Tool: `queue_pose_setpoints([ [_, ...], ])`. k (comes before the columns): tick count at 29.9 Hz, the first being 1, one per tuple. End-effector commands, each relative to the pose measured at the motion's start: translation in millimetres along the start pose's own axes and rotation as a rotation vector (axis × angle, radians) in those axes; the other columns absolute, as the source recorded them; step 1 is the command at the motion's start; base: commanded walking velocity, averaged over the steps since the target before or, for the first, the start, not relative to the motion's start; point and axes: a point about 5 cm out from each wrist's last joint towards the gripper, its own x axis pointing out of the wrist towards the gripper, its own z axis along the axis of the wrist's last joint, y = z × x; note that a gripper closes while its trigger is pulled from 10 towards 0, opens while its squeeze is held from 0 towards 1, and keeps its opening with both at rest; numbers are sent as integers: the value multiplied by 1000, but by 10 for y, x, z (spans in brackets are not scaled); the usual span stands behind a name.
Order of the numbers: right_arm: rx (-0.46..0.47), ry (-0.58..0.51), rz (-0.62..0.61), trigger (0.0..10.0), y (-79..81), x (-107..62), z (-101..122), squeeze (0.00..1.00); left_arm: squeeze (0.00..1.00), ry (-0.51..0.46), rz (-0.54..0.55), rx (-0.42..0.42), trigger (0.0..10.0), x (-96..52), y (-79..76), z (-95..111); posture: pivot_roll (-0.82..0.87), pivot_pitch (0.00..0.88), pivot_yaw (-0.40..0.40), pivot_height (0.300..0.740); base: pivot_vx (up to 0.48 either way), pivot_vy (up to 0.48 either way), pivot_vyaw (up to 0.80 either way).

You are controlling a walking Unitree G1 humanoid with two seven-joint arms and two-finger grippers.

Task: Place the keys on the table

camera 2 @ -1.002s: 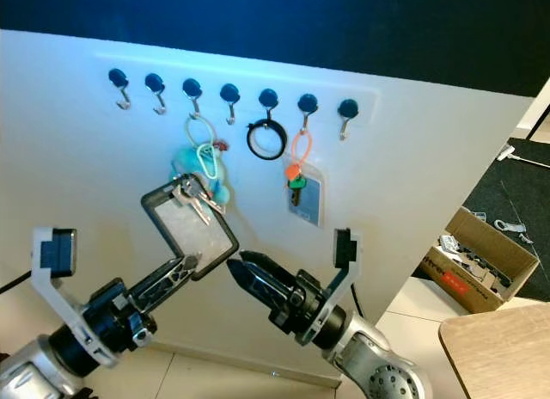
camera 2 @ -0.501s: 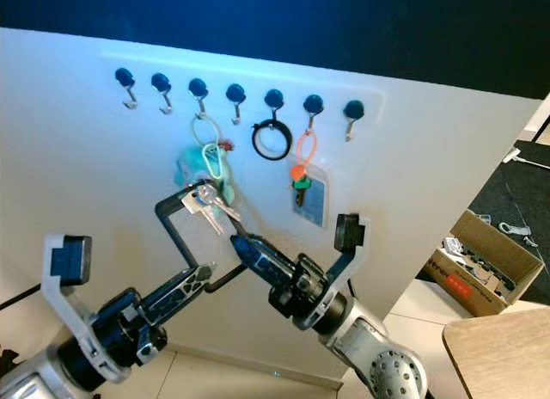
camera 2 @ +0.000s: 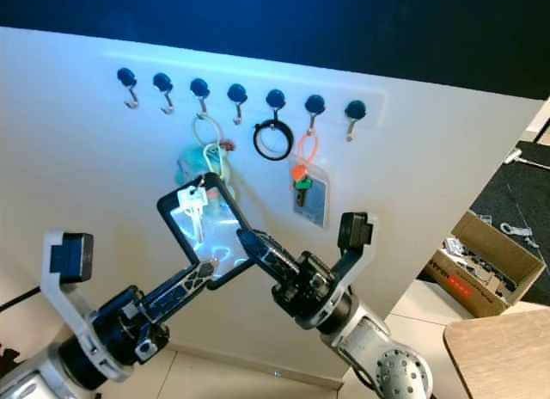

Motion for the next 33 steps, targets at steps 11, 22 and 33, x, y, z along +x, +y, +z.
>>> queue_pose_setpoints([
  [11, -75, 108, -212, 10000, -223, -162, -220, 0, 0, -23, 65, 45, 10000, -45, 21, 93, 241, 160, -25, 740, 0, 0, 0],
  [22, -228, 59, -488, 10000, -456, -407, -196, 0, 0, 79, 110, 86, 10000, -154, 82, 15, 228, 166, -1, 740, 0, 0, 0],
  [33, -180, -51, -344, 10000, -123, -414, -48, 0, 0, 160, 304, 73, 10000, -341, 491, -113, 201, 164, 10, 740, 0, 0, 0],
])
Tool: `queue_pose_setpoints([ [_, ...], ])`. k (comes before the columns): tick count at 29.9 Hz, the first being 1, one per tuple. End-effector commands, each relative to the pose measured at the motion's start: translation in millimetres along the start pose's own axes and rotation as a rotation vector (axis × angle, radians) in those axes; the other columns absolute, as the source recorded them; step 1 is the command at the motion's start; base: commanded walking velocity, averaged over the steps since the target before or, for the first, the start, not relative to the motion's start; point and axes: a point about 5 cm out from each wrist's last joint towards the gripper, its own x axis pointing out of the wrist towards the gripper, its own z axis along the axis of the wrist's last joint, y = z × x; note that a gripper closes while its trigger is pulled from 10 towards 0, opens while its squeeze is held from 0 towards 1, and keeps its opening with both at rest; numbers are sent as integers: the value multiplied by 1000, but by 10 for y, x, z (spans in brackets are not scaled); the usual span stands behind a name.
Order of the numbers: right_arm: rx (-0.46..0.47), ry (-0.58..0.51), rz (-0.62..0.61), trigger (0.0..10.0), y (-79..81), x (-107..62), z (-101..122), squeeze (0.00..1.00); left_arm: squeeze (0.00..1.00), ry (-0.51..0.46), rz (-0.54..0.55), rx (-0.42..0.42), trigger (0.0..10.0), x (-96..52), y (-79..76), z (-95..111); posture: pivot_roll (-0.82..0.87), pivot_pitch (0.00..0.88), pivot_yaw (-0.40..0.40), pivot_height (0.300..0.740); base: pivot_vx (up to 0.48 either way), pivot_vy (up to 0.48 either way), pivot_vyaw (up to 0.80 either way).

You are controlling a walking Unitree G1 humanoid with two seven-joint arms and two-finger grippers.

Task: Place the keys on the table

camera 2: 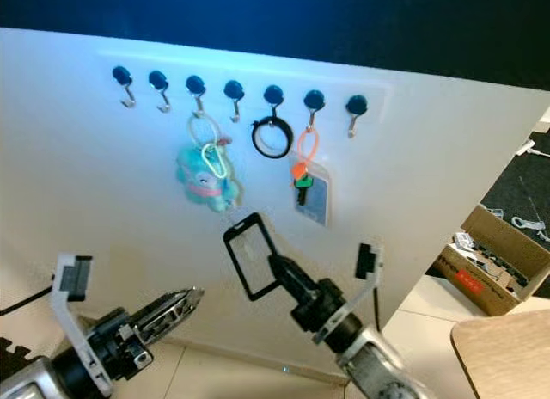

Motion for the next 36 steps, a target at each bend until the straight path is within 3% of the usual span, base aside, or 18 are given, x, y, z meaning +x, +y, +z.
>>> queue_pose_setpoints([
  [1, 20, -6, 70, 10000, 109, -22, 34, 0, 0, 29, 46, 15, 10000, -34, 91, -21, 201, 164, 10, 740, 0, 0, 0],
  [9, -6, 90, 141, 10000, 215, -86, -20, 0, 0, 40, 68, 34, 10000, -28, 152, -43, 194, 164, 7, 740, 0, 0, 0],
  [11, -60, 262, 133, 10000, 204, -256, -192, 0, 0, 43, 67, 51, 10000, 1, 160, -41, 193, 165, 5, 740, 0, 0, 0],
  [12, -60, 262, 133, 10000, 204, -256, -192, 0, 0, 43, 67, 51, 10000, 1, 160, -41, 193, 165, 5, 740, 0, 0, 0],
  [14, -123, 428, 41, 10000, 80, -539, -366, 0, 0, 50, 67, 69, 10000, 21, 170, -50, 179, 168, -8, 740, 0, 0, 0],
  [15, -144, 470, -14, 10000, 24, -659, -400, 0, 0, 55, 65, 75, 10000, 28, 177, -58, 179, 168, -8, 740, 0, 0, 0],
  [17, -167, 481, -60, 10000, -12, -736, -395, 0, 0, 61, 65, 80, 10000, 32, 180, -69, 171, 172, -16, 740, 0, 0, 0],
  [19, -212, 458, -127, 10000, -55, -790, -343, 0, 0, 65, 63, 84, 10000, 38, 183, -79, 158, 172, -15, 740, 0, 0, 0],
  [22, -379, 263, -364, 10000, -177, -843, -13, 0, 0, 72, 57, 88, 10000, 74, 208, -92, 136, 171, -7, 740, 0, 0, 0],
  [27, -493, 172, -432, 10000, -176, -797, 192, 0, 0, 93, 32, 99, 10000, 130, 230, -92, 107, 161, 12, 740, 0, 0, 0],
  [29, -493, 172, -432, 10000, -176, -797, 192, 0, 0, 93, 32, 99, 10000, 130, 230, -92, 107, 161, 12, 740, 0, 0, 0],
  [32, -592, 136, -468, 10000, -136, -766, 287, 0, 0, 103, 13, 112, 10000, 180, 247, -79, 97, 155, 16, 740, 0, 0, 0],
  [34, -592, 136, -468, 10000, -136, -766, 287, 0, 0, 103, 13, 112, 10000, 180, 247, -79, 97, 155, 16, 740, 0, 0, 0],
  [36, -671, 101, -565, 10000, -173, -834, 338, 0, 0, 105, 4, 118, 10000, 198, 255, -74, 86, 157, 17, 740, 0, 0, 0],
])
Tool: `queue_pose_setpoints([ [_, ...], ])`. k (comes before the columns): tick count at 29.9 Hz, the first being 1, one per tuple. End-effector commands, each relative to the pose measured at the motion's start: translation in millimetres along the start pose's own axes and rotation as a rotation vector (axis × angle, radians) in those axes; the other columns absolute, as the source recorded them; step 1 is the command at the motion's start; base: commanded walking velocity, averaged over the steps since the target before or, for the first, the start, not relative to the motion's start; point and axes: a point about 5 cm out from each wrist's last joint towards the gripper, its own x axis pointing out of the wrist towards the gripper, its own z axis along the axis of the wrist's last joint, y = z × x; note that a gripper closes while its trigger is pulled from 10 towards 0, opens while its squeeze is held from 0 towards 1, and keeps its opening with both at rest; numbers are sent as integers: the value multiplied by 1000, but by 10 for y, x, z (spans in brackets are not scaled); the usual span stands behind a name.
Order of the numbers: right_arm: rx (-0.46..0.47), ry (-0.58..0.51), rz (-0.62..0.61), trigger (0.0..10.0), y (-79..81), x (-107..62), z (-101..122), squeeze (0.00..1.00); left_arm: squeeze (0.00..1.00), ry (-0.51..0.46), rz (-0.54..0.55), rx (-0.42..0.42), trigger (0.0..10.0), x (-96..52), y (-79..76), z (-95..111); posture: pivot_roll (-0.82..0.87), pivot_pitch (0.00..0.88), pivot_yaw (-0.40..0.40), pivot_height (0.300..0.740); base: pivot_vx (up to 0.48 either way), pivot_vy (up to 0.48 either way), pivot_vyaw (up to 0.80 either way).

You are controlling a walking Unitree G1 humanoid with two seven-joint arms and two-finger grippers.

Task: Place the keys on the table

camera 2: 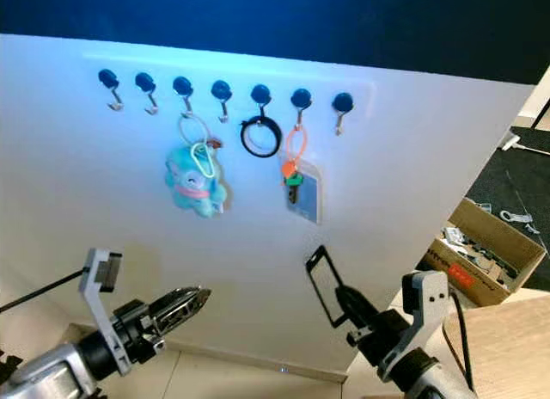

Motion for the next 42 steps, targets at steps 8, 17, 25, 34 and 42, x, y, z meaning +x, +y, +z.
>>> queue_pose_setpoints([
  [8, -109, -21, -423, 10000, -198, -237, -156, 0, 0, 54, -6, 1, 10000, 21, 36, -85, 73, 164, 17, 740, 0, 0, 0],
  [17, -280, -19, -464, 10000, 137, -379, -246, 0, 0, 76, -33, 0, 10000, 74, 50, -122, 53, 172, 23, 740, 0, 0, 0],
  [25, -572, -165, -623, 10000, 31, -411, 75, 0, 0, 88, -44, 0, 10000, 96, 62, -138, 47, 174, 25, 740, 0, 0, 0],
  [34, -704, -129, -879, 10000, -180, -645, 78, 0, 0, 107, -58, -4, 10000, 106, 77, -160, 31, 178, 39, 740, 0, 0, 0],
  [42, -707, -135, -1124, 10000, -557, -844, 228, 0, 0, 123, -77, -5, 10000, 144, 91, -163, 3, 181, 58, 740, 0, 0, 0],
])
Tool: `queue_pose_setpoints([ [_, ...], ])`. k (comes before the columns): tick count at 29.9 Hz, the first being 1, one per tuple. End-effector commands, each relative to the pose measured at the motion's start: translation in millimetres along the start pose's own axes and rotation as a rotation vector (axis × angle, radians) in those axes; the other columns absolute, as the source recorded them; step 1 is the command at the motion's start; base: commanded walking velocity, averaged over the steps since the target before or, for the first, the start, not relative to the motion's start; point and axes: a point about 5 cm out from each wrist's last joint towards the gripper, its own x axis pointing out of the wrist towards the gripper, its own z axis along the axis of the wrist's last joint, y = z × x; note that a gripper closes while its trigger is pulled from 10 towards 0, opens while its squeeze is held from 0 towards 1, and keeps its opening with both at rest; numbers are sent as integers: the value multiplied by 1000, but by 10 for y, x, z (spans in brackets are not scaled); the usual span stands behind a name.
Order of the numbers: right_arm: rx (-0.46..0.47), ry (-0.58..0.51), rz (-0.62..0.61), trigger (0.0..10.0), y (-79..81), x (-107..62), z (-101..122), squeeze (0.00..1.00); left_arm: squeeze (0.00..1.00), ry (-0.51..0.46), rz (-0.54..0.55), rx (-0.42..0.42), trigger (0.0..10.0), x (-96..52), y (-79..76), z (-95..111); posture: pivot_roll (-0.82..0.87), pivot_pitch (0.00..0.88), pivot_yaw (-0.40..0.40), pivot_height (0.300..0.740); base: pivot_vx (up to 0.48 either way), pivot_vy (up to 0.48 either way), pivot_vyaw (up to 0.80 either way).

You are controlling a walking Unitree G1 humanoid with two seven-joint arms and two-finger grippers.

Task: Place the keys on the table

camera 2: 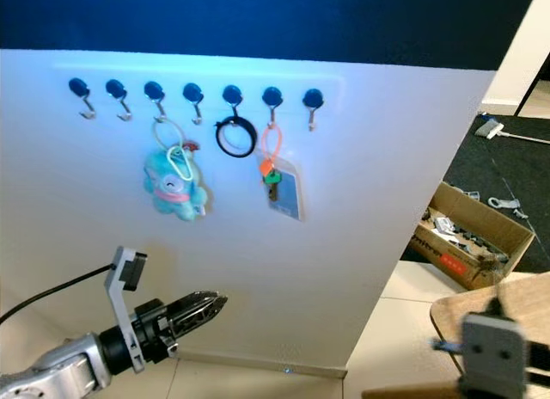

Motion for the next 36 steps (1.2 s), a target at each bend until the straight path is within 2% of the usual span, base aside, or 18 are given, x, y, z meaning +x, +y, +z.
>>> queue_pose_setpoints([
  [1, -36, 74, -95, 10000, -211, 81, -159, 0, 0, 31, 0, -9, 10000, 11, 13, -61, 1, 181, 57, 740, 0, 0, 0],
  [3, -75, 143, -158, 10000, -410, 158, -327, 0, 0, 34, -3, -8, 10000, 26, 18, -61, 1, 181, 56, 740, 0, 0, 0],
  [4, -106, 168, -164, 10000, -461, 171, -398, 0, 0, 34, -4, -8, 10000, 32, 19, -60, 1, 181, 54, 740, 0, 0, 0],
  [8, -199, 247, -152, 10000, -555, 238, -627, 0, 0, 32, -5, -8, 10000, 43, 24, -60, 6, 181, 51, 740, 0, 0, 0],
  [12, -227, 337, -164, 10000, -634, 302, -846, 0, 0, 31, -1, -9, 10000, 44, 24, -80, 10, 180, 43, 740, 0, 0, 0],
  [14, -248, 393, -200, 10000, -727, 302, -976, 0, 0, 30, 2, -9, 10000, 46, 20, -90, 17, 178, 35, 740, 0, 0, 0],
  [15, -248, 393, -200, 10000, -727, 302, -976, 0, 0, 30, 2, -9, 10000, 46, 20, -90, 17, 178, 35, 740, 0, 0, 0],
  [16, -287, 481, -240, 10000, -879, 256, -1135, 0, 0, 22, 12, -11, 10000, 30, 23, -97, 22, 178, 28, 740, 0, 0, 0],
  [17, -302, 510, -251, 10000, -933, 241, -1183, 0, 0, 19, 16, -12, 10000, 23, 26, -100, 22, 178, 28, 740, 0, 0, 0],
  [19, -302, 510, -251, 10000, -933, 241, -1183, 0, 0, 19, 16, -12, 10000, 23, 26, -100, 22, 178, 28, 740, 0, 0, 0],
  [21, -369, 562, -293, 10000, -1086, 184, -1266, 75, 0, 18, 18, -16, 10000, 23, 18, -125, 17, 182, 15, 740, 0, 0, 0],
  [22, -369, 562, -293, 10000, -1086, 184, -1266, 75, 0, 18, 18, -16, 10000, 23, 18, -125, 17, 182, 15, 740, 0, 0, 0],
  [23, -421, 592, -309, 10000, -1171, 116, -1312, 82, 0, 19, 18, -20, 10000, 24, 14, -142, 17, 182, 15, 740, 0, 0, 0],
  [29, -443, 651, -308, 10000, -1186, -70, -1439, 51, 0, 22, 14, -23, 10000, 43, 8, -161, 7, 185, 14, 740, 0, 0, 0],
  [36, -432, 745, -330, 10000, -1233, -249, -1605, 86, 0, 29, 5, -17, 10000, 59, 7, -162, 9, 183, 14, 740, 0, 0, 0],
])
